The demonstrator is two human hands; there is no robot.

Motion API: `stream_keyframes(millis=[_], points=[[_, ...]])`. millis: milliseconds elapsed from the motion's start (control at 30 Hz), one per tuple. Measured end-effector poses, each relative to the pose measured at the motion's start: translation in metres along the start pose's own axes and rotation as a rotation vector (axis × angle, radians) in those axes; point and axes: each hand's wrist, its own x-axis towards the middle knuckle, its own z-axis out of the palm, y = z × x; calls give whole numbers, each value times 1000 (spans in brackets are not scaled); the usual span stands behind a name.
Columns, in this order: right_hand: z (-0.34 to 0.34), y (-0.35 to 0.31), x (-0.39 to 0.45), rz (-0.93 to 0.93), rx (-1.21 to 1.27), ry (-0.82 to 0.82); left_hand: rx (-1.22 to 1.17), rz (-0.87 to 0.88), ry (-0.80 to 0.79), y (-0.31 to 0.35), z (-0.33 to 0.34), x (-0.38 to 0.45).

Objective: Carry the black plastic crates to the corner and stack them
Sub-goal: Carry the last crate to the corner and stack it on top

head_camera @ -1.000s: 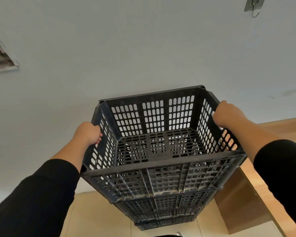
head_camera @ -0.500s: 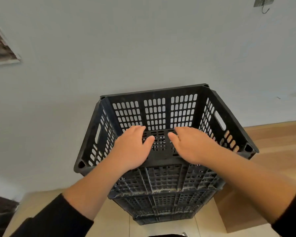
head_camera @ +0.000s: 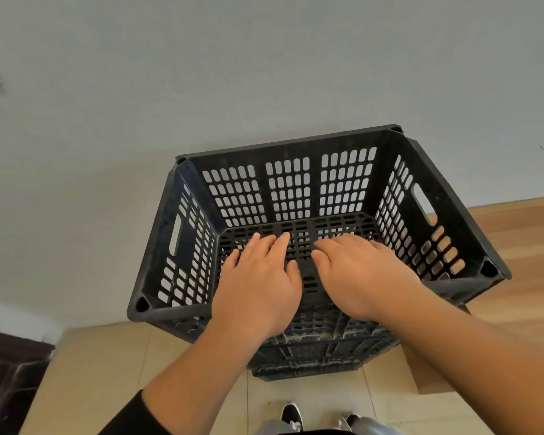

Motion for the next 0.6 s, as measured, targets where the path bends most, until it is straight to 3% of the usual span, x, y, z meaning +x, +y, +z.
stream_keyframes(millis=[133, 200, 267, 333, 400, 500, 600], points=[[3, 2, -1, -8, -5, 7, -25, -7, -38, -2, -1, 3], [-1, 1, -2, -53, 8, -34, -88, -21, -136, -4, -5, 7], [-8, -1, -4, -87, 57, -129, -261, -65, -297, -8, -16, 12], [-22, 1, -5, -85, 201, -148, -421, -104, -354, -17, -31, 19], [-40, 10, -2, -69, 250, -22, -430, -72, -267, -32, -48, 26], [-70, 39, 17, -39, 84, 187, -299, -36, -76, -63, -74, 43], [-94, 79, 43, 29, -109, 274, -147, -70, 56, -102, -88, 66]])
